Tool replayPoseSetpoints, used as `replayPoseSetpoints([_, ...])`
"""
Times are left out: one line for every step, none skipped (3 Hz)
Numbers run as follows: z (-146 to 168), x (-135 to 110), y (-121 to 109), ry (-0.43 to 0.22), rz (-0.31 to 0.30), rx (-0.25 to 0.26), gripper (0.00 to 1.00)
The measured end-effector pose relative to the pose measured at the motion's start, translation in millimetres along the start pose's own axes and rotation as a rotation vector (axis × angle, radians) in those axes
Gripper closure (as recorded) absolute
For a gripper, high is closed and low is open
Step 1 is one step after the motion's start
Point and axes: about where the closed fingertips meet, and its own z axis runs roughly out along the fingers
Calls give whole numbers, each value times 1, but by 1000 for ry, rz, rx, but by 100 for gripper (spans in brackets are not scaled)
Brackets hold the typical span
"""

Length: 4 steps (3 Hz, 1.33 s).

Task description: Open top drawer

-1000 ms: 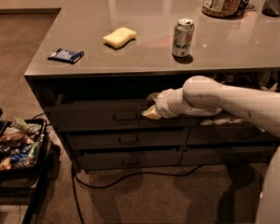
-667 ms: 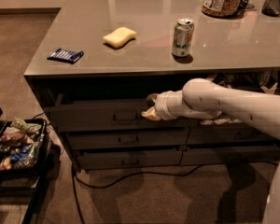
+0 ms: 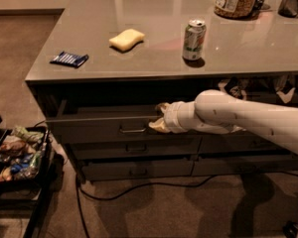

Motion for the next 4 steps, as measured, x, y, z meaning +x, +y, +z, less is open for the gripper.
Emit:
replayPoseSetpoints([-2,-1,8,-8,1,5,50])
replayPoseSetpoints([-4,-2,14,-16,2,9,27])
replayPoseSetpoints([-12,-6,39,-36,5,18,4])
replayPoseSetpoints([-22,-13,77,-68,8,28,0])
